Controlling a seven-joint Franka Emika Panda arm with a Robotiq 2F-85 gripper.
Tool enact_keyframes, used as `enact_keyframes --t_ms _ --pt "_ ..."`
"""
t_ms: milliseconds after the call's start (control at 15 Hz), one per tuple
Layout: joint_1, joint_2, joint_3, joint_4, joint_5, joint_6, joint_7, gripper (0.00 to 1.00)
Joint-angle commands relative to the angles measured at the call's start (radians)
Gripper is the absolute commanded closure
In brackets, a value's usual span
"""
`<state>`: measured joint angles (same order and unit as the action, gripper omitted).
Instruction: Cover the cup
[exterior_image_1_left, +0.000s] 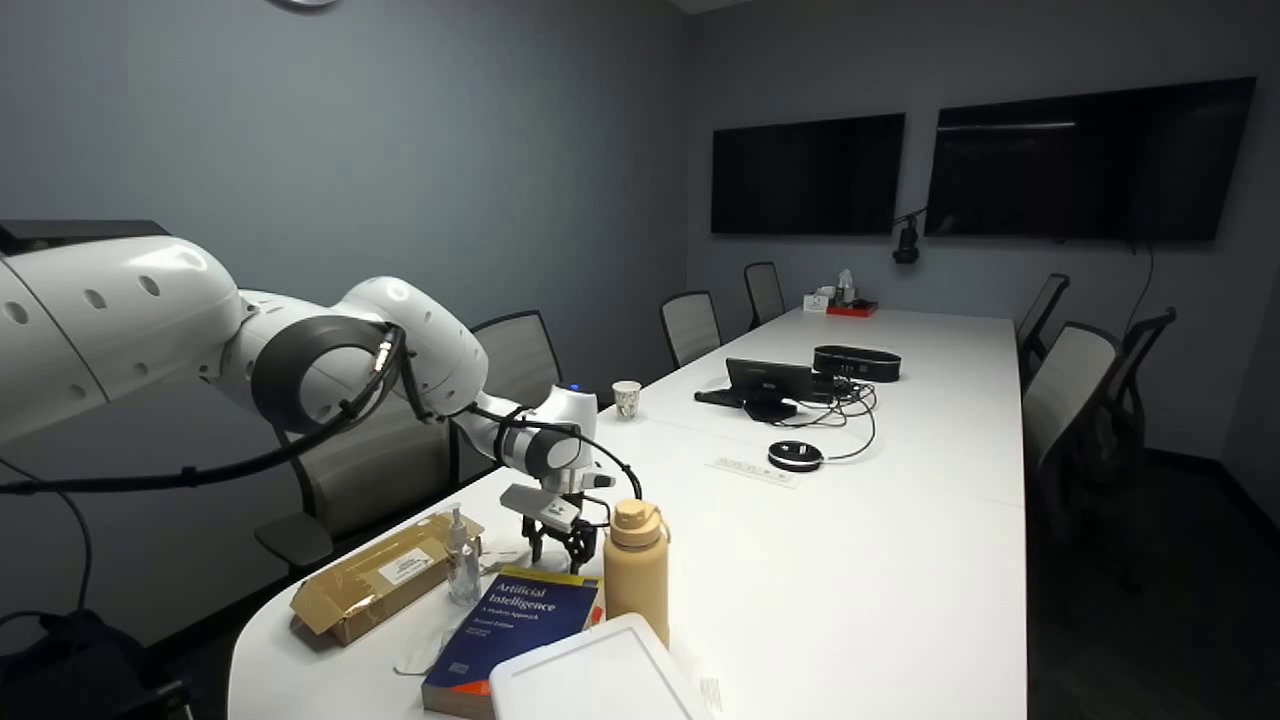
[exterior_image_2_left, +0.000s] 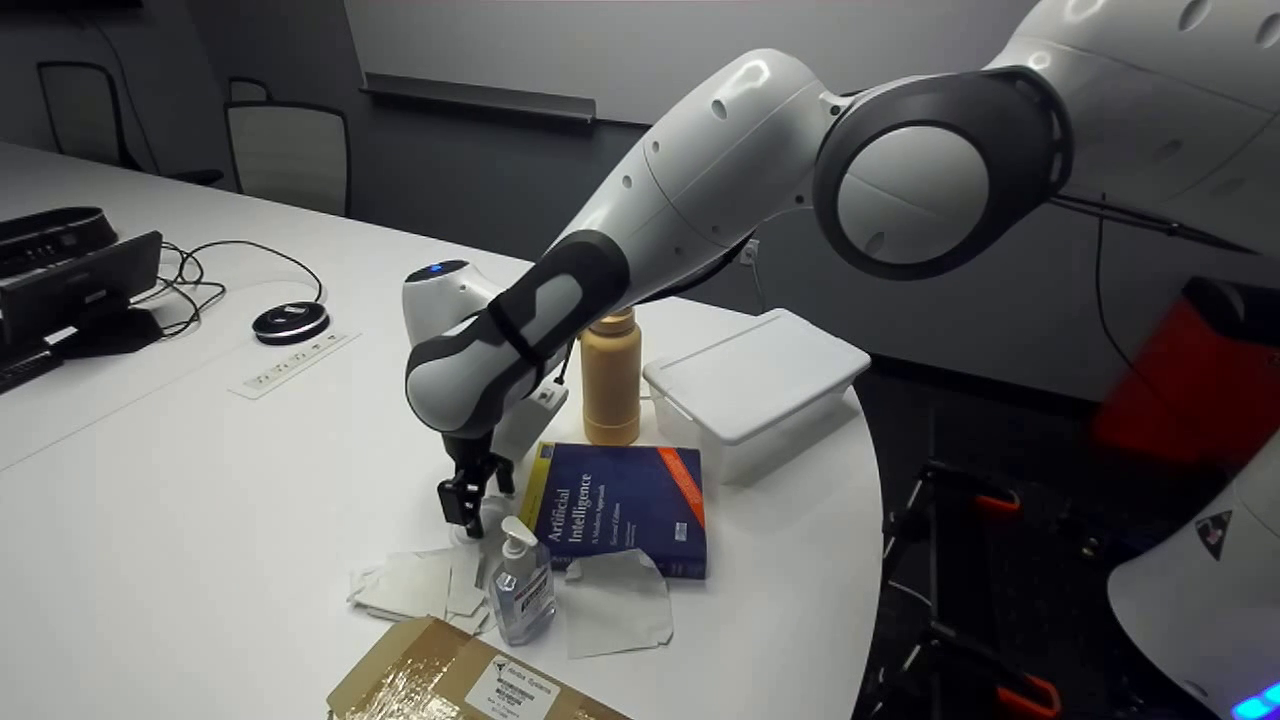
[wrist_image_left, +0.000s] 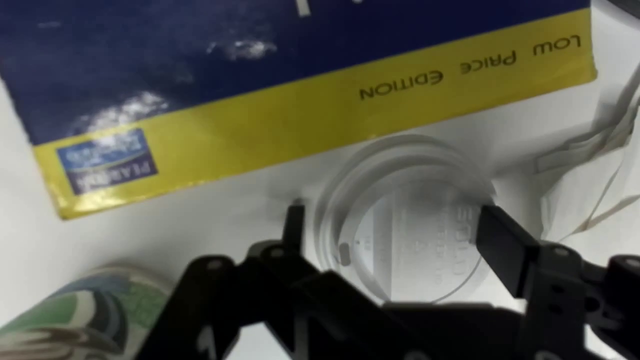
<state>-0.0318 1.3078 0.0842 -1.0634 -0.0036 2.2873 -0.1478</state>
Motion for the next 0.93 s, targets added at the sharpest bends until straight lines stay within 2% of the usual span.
enact_keyframes --t_ms 0,400,533,600,667,733,867 --pt "0.005 -0.006 -0.005 -0.001 0.006 -0.016 0.031 0.43" --pt "0.004 -0.011 -0.009 0.004 0.004 -0.017 0.033 0.86" --pt "0.005 -0.012 -0.01 0.008 0.003 -0.018 0.034 0.79" --pt "0.005 -0.01 -0.012 0.009 0.002 -0.018 0.033 0.94" --pt "0.007 -0.01 -0.012 0.01 0.001 -0.019 0.034 0.95" --pt "0.008 -0.01 -0.011 0.011 0.001 -0.021 0.034 1.0" --pt "0.008 -0.009 -0.014 0.01 0.0 -0.02 0.034 0.98"
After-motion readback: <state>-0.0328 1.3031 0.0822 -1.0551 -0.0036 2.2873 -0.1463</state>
